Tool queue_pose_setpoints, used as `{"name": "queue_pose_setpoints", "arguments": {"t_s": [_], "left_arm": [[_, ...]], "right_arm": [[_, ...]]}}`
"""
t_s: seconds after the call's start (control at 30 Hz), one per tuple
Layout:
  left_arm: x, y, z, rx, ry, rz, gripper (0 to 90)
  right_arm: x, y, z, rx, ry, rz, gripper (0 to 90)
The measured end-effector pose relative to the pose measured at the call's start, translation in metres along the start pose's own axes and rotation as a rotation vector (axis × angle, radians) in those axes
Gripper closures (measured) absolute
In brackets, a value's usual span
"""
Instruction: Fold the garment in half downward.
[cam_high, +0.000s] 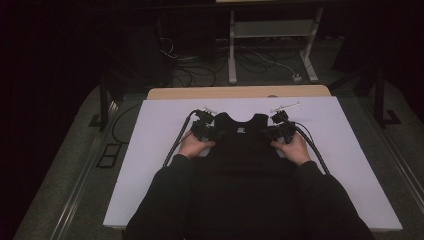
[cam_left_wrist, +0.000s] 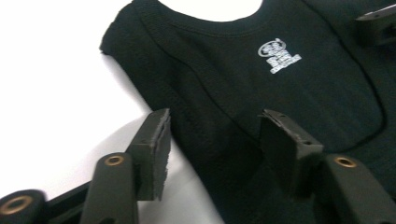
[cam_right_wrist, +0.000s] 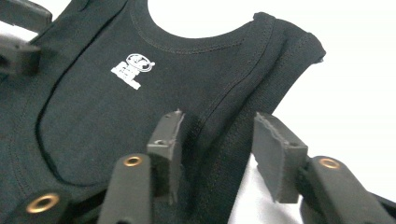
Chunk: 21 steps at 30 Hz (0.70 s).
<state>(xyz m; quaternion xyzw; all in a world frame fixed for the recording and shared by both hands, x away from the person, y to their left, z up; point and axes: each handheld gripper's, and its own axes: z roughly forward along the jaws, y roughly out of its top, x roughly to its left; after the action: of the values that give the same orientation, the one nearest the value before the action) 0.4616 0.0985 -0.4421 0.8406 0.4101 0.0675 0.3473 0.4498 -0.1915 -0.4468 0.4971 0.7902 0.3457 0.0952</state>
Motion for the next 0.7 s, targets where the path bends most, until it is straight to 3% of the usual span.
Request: {"name": "queue_pose_setpoints", "arguments": {"t_s": [0.27, 0.37, 0.5, 0.7], "left_arm": [[-0.003, 0.000, 0.001, -0.005, -0.018, 0.008, 49.5], [-0.003, 0.000, 0.002, -0.002, -0.023, 0.030, 50.0], [-0.002, 0.000, 0.001, -0.003, -0.025, 0.005, 58.0], [0.000, -0.001, 0.001, 0.003, -0.057, 0.041, 68.5]], "right_arm": [[0.001, 0.000, 0.001, -0.007, 0.022, 0.024, 63.9], [0.004, -0.001, 0.002, -0.007, 0.022, -0.005, 69.4], [0.008, 0.000, 0.004, -0.007, 0.035, 0.008, 77.0], [0.012, 0.001, 0.005, 0.001, 0.043, 0.017, 80.1]]}}
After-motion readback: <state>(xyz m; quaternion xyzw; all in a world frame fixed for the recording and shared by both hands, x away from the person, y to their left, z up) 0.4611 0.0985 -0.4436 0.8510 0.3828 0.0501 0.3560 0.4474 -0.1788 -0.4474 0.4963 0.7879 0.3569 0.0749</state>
